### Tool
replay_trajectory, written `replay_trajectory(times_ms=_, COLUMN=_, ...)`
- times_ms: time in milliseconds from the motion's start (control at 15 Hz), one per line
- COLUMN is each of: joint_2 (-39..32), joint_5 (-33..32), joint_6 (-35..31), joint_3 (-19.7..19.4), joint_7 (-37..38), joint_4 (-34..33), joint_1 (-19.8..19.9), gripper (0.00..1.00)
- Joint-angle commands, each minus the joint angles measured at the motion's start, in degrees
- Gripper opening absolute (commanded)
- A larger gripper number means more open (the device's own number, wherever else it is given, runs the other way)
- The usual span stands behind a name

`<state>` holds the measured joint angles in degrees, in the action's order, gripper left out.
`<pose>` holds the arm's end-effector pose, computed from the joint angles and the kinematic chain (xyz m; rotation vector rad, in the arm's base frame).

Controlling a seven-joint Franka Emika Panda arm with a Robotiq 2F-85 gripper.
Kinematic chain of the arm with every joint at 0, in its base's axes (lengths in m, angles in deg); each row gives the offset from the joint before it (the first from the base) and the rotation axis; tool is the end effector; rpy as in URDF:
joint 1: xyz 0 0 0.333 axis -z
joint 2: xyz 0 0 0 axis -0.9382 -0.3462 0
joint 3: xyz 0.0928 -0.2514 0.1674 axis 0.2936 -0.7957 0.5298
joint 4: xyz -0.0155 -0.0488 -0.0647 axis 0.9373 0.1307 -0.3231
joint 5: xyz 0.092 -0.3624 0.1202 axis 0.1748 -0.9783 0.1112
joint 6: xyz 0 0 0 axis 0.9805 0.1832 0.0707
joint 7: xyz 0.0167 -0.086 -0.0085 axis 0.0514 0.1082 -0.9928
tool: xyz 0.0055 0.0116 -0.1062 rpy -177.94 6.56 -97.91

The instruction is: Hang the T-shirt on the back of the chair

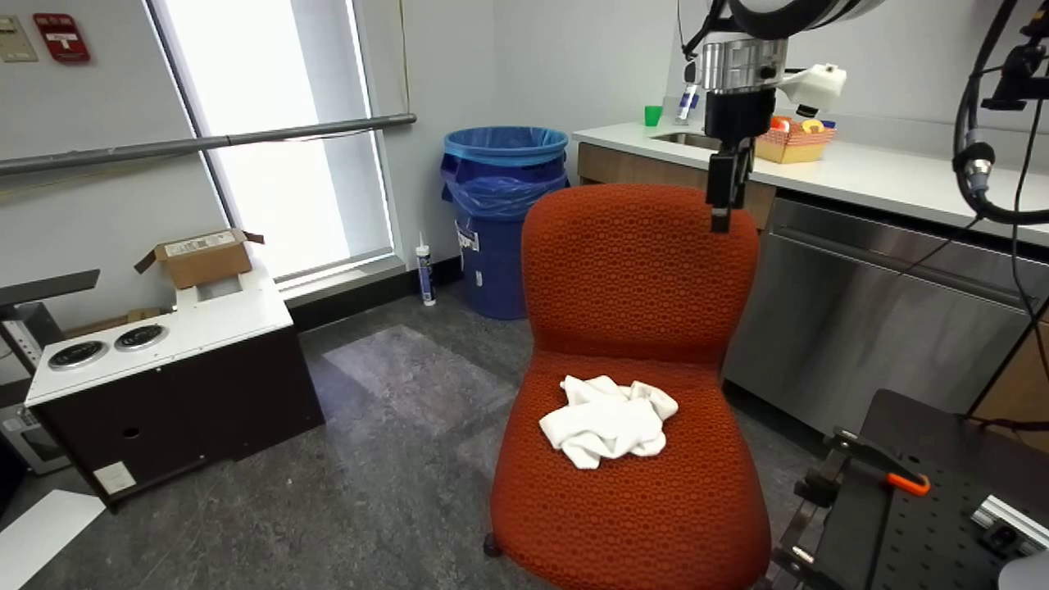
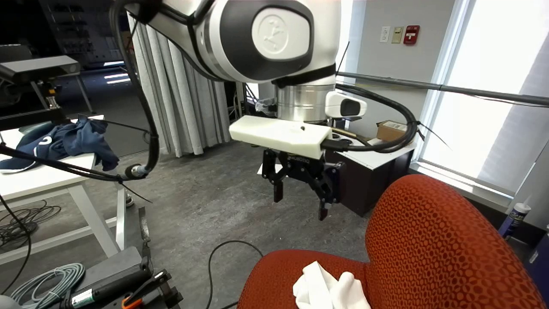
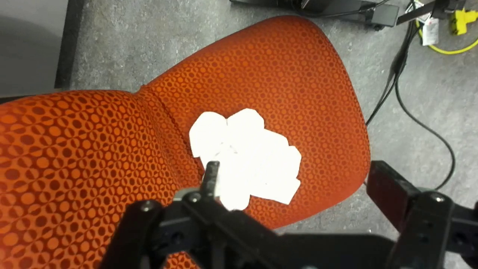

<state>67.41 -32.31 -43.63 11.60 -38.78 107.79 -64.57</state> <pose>0.4503 -0.1368 0.3872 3.0508 0.2497 -0.1528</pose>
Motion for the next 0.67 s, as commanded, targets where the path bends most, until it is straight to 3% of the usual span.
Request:
replay_trajectory(times_ms=0, joint_2=-8.3, joint_5=5.5, joint_6=-3.2, joint_3=-1.1, joint_7=-0.5, joint_4=-6.1, joint_1=1.4, gripper=1.00)
replay_trajectory(times_ms=400, joint_2=-21.4, joint_5=8.0, joint_6=-4.7, joint_3=0.1, joint_7=1.7, joint_4=-15.4, joint_1=3.2, gripper=1.00)
replay_trajectory(times_ms=533, joint_2=-23.2, joint_5=7.8, joint_6=-3.9, joint_3=0.5, joint_7=2.6, joint_4=-17.1, joint_1=3.7, gripper=1.00)
replay_trajectory(times_ms=600, joint_2=-20.3, joint_5=6.5, joint_6=-4.6, joint_3=0.7, joint_7=2.0, joint_4=-13.6, joint_1=3.5, gripper=1.00)
